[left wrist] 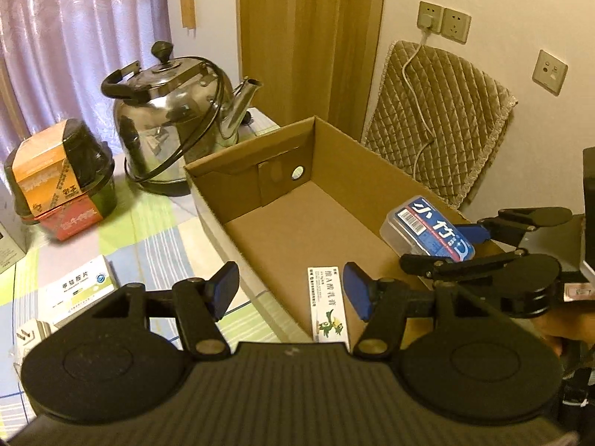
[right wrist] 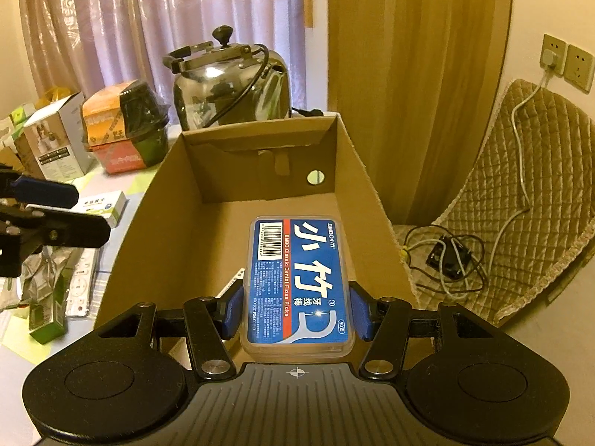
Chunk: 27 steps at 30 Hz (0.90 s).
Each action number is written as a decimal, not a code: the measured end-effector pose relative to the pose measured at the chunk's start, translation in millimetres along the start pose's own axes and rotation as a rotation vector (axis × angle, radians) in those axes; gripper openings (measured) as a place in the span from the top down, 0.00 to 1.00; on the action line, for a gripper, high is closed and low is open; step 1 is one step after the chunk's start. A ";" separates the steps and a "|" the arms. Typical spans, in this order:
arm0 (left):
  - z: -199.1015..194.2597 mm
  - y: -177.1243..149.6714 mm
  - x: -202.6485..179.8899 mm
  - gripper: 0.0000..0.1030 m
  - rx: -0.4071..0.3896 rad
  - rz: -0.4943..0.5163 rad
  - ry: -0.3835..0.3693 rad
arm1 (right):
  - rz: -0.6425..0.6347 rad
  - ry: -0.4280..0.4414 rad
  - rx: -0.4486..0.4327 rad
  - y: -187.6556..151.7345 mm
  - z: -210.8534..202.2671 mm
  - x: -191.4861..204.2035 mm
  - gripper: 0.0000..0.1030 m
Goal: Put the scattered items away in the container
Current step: 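Carry both items over the cardboard box and open both tools to drop them, then withdraw both tools from the cardboard box back toward the table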
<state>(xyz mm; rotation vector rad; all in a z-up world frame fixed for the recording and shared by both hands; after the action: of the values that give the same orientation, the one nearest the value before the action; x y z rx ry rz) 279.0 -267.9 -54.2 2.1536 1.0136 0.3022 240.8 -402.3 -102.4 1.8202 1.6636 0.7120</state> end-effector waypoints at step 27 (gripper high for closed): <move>-85.3 -72.6 55.9 0.40 -0.040 -0.141 0.105 | 0.027 -0.009 -0.109 0.7 -74.3 21.9 0.01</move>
<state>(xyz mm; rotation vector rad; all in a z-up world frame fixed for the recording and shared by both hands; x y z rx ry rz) 233.3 -151.5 -49.4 2.0358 1.2021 0.3676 190.0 -376.5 -49.8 1.7699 1.5660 0.7889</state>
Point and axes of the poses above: each gripper's, at about its wrist camera, not at the fingertips, and z roughly the way its jaws point, x to its left, y to its top, the point moved 10 cm from there along z, roughly the way its jaws point, and after that the axes turned 5 degrees about -y, right-handed, at the moved point
